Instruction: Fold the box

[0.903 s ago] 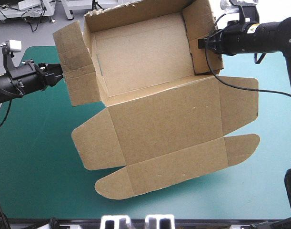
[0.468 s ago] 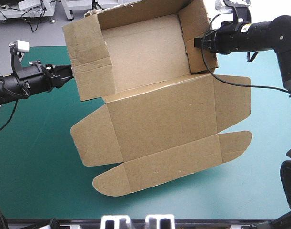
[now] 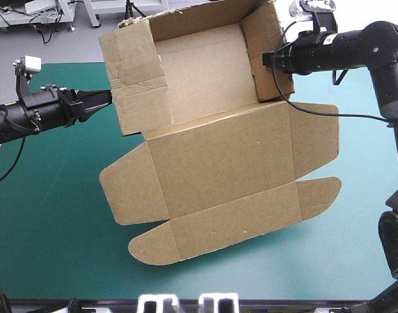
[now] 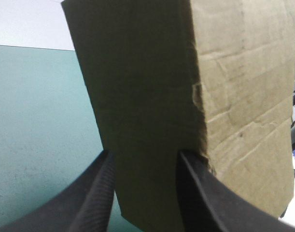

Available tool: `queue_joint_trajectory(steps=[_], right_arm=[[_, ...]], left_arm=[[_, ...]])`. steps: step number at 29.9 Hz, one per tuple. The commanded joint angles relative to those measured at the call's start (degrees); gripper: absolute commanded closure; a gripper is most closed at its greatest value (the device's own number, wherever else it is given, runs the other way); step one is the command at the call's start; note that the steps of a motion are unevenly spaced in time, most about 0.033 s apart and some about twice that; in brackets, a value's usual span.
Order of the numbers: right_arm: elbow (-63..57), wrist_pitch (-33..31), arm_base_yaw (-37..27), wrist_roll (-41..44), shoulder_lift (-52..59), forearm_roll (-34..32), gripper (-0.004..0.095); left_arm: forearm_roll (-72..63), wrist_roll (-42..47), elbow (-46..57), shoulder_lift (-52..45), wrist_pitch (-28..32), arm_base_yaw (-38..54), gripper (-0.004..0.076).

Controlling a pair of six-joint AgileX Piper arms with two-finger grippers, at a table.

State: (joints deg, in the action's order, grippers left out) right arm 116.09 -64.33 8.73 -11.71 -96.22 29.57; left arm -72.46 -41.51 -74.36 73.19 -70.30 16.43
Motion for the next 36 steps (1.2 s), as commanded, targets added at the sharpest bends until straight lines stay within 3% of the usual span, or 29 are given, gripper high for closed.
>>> queue_joint_trajectory(steps=[1,9,29,36], right_arm=[[1.57,4.02,-0.05,0.03,1.71,3.82,0.0924],[1.57,4.95,-0.05,-1.55,-0.05,8.31,0.0924],[1.57,5.43,-0.05,-2.54,-2.38,8.89,0.0924],[1.57,5.55,-0.05,-4.16,-2.38,13.32,0.0924]], left_arm=[[-4.57,0.43,-1.42,-1.68,-4.03,-0.3,0.0417],[-4.57,0.43,-1.42,-1.68,-4.03,-0.3,0.0418],[-4.57,0.63,-1.42,-1.68,-4.03,-0.3,0.0417],[-2.97,0.63,-1.42,-1.68,-3.42,-0.3,0.0417]])
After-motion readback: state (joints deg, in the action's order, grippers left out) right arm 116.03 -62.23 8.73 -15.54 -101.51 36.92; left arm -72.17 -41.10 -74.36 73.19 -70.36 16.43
